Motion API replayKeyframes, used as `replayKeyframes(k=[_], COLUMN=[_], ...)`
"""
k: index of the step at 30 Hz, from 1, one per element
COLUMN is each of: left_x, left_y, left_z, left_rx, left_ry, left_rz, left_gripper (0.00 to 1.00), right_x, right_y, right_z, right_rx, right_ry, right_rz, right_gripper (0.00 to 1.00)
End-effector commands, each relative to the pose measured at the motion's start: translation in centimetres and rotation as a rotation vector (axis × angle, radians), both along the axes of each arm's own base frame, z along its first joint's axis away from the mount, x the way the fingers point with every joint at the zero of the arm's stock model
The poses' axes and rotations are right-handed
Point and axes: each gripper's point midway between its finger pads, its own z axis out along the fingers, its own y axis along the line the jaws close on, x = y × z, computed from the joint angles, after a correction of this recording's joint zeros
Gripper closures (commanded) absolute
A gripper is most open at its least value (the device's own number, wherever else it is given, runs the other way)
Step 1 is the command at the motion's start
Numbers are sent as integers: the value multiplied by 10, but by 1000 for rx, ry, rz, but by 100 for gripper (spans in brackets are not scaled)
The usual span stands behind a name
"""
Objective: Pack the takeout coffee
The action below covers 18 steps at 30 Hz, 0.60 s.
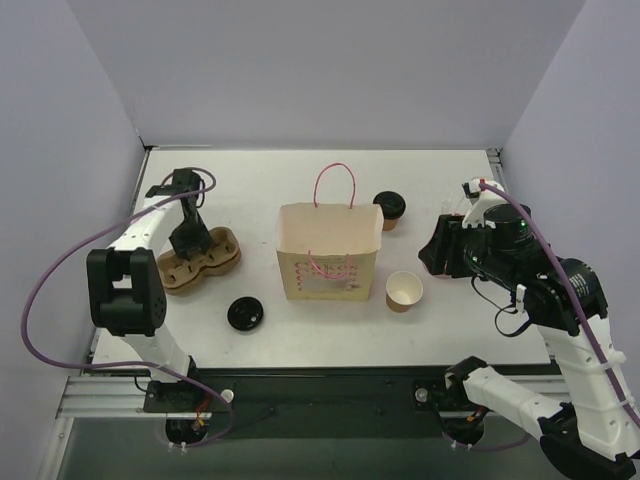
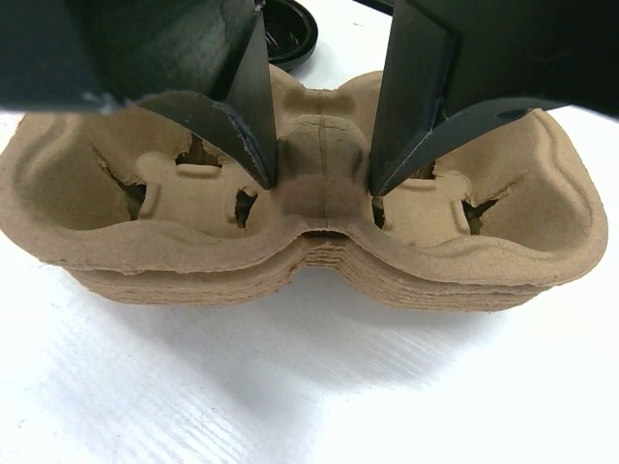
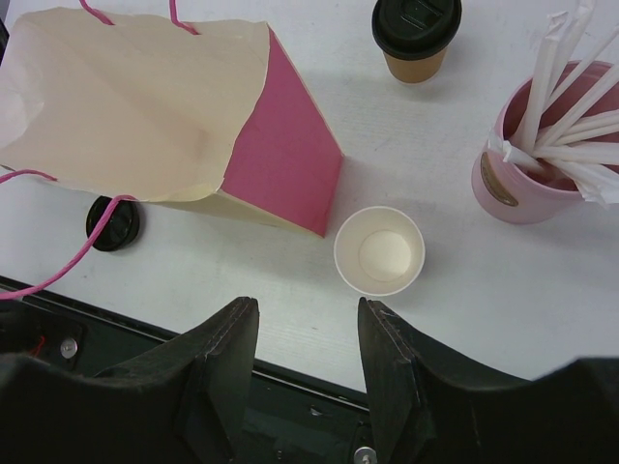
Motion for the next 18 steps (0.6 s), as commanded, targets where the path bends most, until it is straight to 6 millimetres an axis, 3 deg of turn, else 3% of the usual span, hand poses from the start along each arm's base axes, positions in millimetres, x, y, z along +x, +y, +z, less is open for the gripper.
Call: replayKeyframes(k=[1,7,10,17,18], left_x=[8,3,3,9,14], left_y=[2,-1,3,7,5], left_z=[33,35,51,112,131], left_rx=[4,-7,15,43,34], left_ry=[-100,-80,-91,-223,-277], left_rz=[-4,-10,-10,-16,-21], left_gripper=[49,49,49,50,50], right_x=[0,-1,-1,-1,-2], right_y=[-3,-2,-2,-1,0], right_z=[6,5,7,7,7], right_rx=[-11,-11,-9,-3,-1], right_ry=[-11,-9,-15,-12,-12], right_rz=[-8,0,0,4,9], right_gripper=[54,54,54,54,54])
